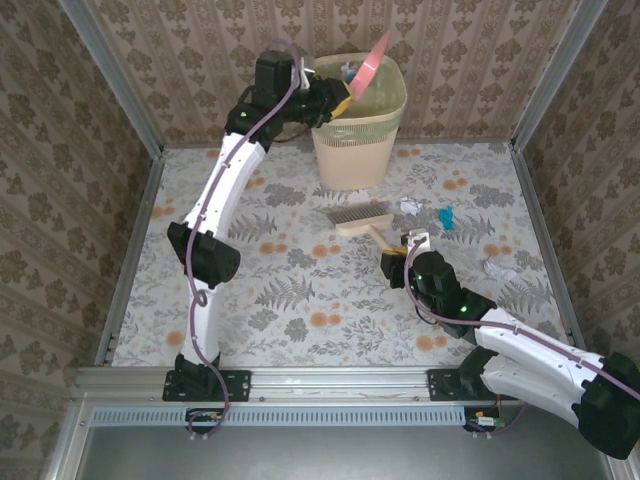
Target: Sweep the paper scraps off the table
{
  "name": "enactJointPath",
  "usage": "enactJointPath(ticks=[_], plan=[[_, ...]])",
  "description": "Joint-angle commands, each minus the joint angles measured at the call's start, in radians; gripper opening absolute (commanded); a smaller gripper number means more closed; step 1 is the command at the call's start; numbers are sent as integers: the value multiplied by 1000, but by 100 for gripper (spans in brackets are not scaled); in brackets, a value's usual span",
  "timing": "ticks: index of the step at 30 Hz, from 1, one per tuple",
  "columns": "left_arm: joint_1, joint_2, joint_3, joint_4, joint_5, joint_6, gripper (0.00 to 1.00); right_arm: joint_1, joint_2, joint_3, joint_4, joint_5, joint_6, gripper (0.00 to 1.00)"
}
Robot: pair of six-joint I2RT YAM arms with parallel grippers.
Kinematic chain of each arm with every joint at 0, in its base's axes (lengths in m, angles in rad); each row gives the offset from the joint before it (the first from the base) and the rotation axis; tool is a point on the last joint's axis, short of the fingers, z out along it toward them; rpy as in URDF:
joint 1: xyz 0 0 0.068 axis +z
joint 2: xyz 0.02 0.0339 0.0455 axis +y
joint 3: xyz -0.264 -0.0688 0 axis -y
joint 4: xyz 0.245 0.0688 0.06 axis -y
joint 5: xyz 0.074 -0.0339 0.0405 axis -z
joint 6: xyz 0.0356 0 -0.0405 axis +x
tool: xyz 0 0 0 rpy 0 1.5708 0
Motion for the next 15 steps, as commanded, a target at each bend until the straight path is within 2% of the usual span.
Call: enactJointPath(ticks=[1, 11, 15], plan=[[3, -34, -74, 218, 39, -142, 0, 8, -17, -5, 61, 12, -22, 0], [13, -78, -254, 529, 24, -326, 0, 10, -14, -4, 59, 17, -24, 0], [14, -121, -390, 701, -52, -430, 0, 10, -15, -7, 62, 24, -25, 0]])
